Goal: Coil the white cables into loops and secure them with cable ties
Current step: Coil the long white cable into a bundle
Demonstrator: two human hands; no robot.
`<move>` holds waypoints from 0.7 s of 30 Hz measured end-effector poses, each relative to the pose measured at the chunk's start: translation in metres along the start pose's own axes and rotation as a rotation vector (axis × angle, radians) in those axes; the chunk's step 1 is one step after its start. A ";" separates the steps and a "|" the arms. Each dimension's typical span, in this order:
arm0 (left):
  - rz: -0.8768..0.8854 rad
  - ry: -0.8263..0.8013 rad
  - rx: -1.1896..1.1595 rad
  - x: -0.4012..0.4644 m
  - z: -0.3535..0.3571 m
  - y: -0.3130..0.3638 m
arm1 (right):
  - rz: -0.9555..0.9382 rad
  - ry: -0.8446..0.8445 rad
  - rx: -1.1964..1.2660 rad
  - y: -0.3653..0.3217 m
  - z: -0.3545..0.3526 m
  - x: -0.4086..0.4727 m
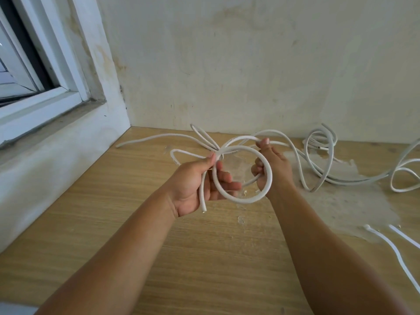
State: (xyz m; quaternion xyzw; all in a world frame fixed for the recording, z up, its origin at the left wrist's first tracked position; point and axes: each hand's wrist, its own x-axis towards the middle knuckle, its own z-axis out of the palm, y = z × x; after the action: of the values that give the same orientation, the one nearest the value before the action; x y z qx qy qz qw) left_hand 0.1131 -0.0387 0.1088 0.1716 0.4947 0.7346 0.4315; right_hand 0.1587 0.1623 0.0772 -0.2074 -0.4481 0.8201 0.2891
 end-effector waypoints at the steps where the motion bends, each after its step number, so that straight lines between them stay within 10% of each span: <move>1: 0.016 0.011 -0.056 0.001 0.004 0.002 | 0.010 -0.020 -0.020 0.002 0.000 0.000; 12: 0.245 0.441 0.199 0.019 0.006 0.014 | 0.037 -0.301 -0.336 0.003 -0.007 -0.006; 16: 0.290 0.557 0.009 0.023 0.005 0.013 | -0.066 -0.525 -0.431 0.004 -0.006 -0.013; 21: 0.355 0.524 -0.213 0.019 0.009 0.029 | 0.128 -0.383 -0.169 0.019 -0.005 -0.018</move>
State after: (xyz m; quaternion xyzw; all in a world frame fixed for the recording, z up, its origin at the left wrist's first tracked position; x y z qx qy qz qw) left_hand 0.0949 -0.0219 0.1353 0.0144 0.4715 0.8651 0.1705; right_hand 0.1695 0.1450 0.0599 -0.0995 -0.5478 0.8208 0.1276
